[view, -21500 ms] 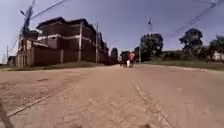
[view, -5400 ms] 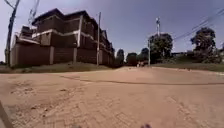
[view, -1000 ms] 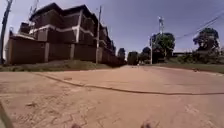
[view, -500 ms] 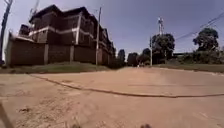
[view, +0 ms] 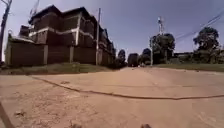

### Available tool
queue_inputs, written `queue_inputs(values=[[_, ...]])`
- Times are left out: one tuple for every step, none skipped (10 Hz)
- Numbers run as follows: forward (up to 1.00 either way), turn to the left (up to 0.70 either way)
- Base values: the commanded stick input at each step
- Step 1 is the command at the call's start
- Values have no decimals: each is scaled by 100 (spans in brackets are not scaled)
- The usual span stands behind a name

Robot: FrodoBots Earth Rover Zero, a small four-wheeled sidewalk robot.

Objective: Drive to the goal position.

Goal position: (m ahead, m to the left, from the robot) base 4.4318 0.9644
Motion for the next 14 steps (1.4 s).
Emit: queue_inputs(values=[[30, 0], [30, 0], [30, 0], [30, 0], [30, 0], [30, 0], [30, 0], [30, 0], [30, 0], [30, 0], [30, 0], [30, 0], [30, 0], [30, 0]])
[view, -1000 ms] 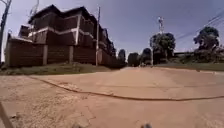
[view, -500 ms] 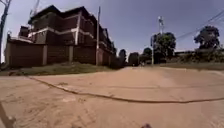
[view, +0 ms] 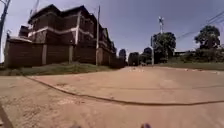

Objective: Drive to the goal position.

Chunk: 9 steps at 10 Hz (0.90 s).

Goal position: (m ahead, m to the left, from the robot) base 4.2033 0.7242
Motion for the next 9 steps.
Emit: queue_inputs(values=[[30, 0], [30, 0], [30, 0], [30, 0], [30, 0], [30, 0], [30, 0], [30, 0], [30, 0]])
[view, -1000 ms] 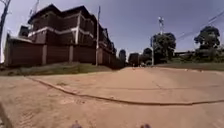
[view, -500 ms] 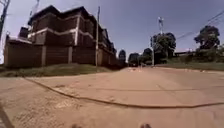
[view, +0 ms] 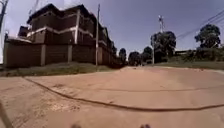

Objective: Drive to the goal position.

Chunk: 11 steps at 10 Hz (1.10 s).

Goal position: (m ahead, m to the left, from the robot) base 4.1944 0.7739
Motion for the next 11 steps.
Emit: queue_inputs(values=[[30, 0], [30, 0], [30, 0], [30, 0], [30, 0], [30, 0], [30, 0], [30, 0], [30, 0], [30, 0], [30, 0]])
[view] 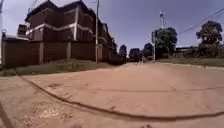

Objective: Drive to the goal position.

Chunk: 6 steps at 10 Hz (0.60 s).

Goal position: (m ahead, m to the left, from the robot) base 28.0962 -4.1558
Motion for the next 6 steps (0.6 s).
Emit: queue_inputs(values=[[30, 0], [30, 0], [30, 0], [30, 0], [30, 0], [30, 0]])
